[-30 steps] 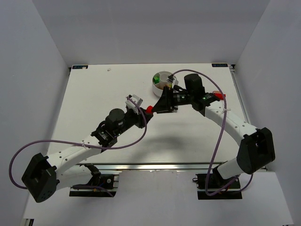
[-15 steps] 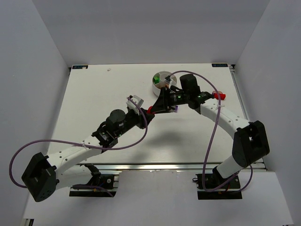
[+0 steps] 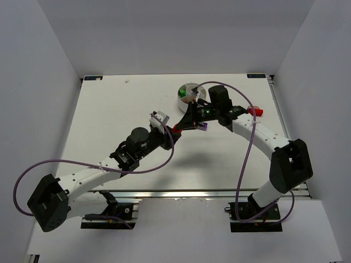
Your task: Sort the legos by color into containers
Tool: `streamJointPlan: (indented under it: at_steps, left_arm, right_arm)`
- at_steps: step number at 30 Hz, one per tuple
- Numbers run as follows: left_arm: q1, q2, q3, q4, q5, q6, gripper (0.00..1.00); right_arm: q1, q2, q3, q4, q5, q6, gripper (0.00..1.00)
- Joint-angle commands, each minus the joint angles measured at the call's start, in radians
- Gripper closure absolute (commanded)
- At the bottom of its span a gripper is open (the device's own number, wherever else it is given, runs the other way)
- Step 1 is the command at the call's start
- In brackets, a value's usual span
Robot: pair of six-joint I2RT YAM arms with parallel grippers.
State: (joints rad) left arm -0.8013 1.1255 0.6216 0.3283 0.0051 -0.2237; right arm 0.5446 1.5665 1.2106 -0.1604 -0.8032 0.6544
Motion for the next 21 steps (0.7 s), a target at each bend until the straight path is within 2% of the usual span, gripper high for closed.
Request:
streamJointPlan:
  at_steps: [1,4,7,11,21]
  left_arm:
    - [-0.006,-0.001,0.017,0.017,-0.042,-0.023,0.62]
    - [-0.006,-0.013,0.009,0.015,-0.088,-0.049,0.47]
    - [-0.004,-0.042,-0.008,0.025,-0.138,-0.077,0.32]
    - [-0.004,-0.085,-0.017,0.012,-0.177,-0.12,0.22]
    - [-0.006,-0.197,-0.051,-0.125,-0.277,-0.267,0.16]
  right_arm:
    - [0.005,0.0,0.026,0.044,-0.033,-0.001,0.88]
    - [-0.003,-0.006,0.032,0.051,-0.044,-0.015,0.99]
    - [-0.018,0.0,0.067,0.047,-0.044,-0.058,1.0]
    - [-0.058,0.059,0.179,-0.014,-0.011,-0.209,1.0]
    - [-0.248,0.225,0.431,-0.053,0.079,-0.347,1.0]
